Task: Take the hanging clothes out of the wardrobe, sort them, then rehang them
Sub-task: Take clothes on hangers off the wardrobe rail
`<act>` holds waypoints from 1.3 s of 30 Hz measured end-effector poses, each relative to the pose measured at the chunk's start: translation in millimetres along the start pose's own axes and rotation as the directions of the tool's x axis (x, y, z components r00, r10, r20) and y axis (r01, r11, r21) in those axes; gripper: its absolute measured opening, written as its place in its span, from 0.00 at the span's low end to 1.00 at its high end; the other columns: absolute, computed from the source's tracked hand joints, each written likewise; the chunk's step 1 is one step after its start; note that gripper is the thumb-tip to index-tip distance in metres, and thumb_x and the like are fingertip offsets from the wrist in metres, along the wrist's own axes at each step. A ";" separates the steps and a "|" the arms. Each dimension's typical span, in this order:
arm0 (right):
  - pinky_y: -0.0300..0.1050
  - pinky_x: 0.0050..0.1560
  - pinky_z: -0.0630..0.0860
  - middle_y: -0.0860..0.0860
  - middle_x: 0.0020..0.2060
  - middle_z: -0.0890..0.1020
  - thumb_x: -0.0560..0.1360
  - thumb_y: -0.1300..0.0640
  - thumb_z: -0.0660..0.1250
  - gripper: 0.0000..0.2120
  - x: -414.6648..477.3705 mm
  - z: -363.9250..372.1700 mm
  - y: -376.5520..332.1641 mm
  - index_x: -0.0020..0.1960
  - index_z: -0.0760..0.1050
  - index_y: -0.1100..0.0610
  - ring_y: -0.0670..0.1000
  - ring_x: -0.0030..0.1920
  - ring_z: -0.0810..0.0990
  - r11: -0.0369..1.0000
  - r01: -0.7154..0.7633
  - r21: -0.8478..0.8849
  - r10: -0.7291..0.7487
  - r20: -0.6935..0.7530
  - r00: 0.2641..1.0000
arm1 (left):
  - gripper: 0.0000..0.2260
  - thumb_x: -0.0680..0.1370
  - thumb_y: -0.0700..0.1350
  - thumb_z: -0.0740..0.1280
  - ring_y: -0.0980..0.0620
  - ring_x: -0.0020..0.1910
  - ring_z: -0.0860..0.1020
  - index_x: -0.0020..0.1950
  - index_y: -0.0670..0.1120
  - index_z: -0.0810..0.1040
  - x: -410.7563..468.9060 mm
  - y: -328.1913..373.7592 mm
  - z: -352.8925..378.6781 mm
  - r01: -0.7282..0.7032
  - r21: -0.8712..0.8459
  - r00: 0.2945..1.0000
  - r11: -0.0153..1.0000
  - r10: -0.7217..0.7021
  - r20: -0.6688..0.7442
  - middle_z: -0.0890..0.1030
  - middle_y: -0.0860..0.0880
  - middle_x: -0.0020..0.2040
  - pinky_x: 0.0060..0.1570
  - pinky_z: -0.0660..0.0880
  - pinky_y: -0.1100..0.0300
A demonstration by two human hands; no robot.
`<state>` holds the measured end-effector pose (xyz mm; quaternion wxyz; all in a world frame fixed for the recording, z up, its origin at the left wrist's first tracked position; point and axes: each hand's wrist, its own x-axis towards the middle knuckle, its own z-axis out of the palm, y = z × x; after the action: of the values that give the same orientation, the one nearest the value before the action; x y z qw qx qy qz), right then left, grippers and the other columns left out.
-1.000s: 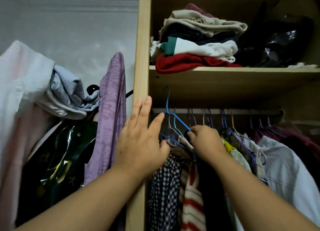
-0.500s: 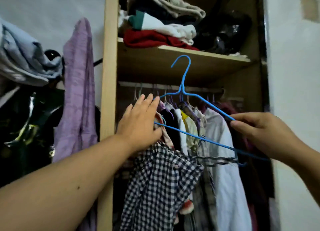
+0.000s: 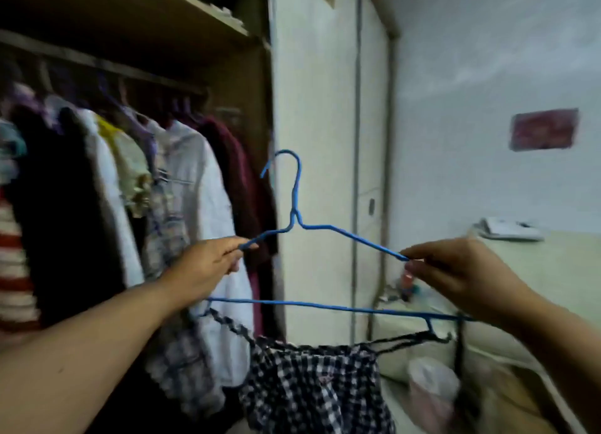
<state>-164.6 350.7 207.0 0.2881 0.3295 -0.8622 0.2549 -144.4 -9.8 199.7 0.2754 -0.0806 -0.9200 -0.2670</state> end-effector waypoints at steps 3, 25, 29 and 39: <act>0.33 0.34 0.64 0.48 0.33 0.84 0.72 0.53 0.68 0.07 -52.6 5.2 13.4 0.46 0.83 0.53 0.45 0.41 0.78 0.975 -0.129 -0.180 0.118 -0.072 0.990 | 0.26 0.79 0.40 0.63 0.63 0.34 0.77 0.43 0.77 0.75 8.3 5.0 49.0 -0.098 -0.087 0.988 0.991 0.108 0.108 0.81 0.60 0.35 0.39 0.72 0.68; 0.39 0.42 0.58 0.51 0.42 0.71 0.78 0.52 0.64 0.12 -481.9 19.9 -210.3 0.58 0.79 0.54 0.56 0.51 0.74 0.044 -0.974 -0.223 0.905 -0.405 0.134 | 0.05 0.76 0.39 0.67 0.55 0.31 0.73 0.44 0.49 0.77 -207.6 182.1 243.6 -0.522 -0.543 0.337 0.658 0.744 0.577 0.77 0.54 0.33 0.34 0.67 0.64; 0.40 0.42 0.61 0.50 0.42 0.72 0.78 0.52 0.63 0.11 -564.4 -2.8 -257.2 0.57 0.79 0.53 0.52 0.48 0.73 -0.149 -0.975 -0.163 0.902 -0.426 -0.067 | 0.14 0.77 0.41 0.67 0.52 0.38 0.76 0.37 0.60 0.71 -285.2 248.5 290.1 -0.522 -0.632 0.126 0.573 0.784 0.607 0.77 0.60 0.35 0.37 0.68 0.60; 0.49 0.48 0.74 0.50 0.41 0.75 0.79 0.55 0.62 0.11 -754.7 -87.5 -261.3 0.56 0.80 0.57 0.51 0.44 0.74 -0.481 -0.876 0.040 0.771 -0.458 -0.443 | 0.05 0.78 0.41 0.64 0.51 0.39 0.74 0.48 0.50 0.78 -478.4 429.5 403.8 -0.527 -0.706 -0.064 0.472 0.807 0.587 0.75 0.55 0.38 0.35 0.63 0.60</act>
<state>516.5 553.2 -167.9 0.1091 -0.6516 -0.7095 0.2454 194.8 568.5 -156.4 -0.1844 -0.6898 -0.6898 -0.1197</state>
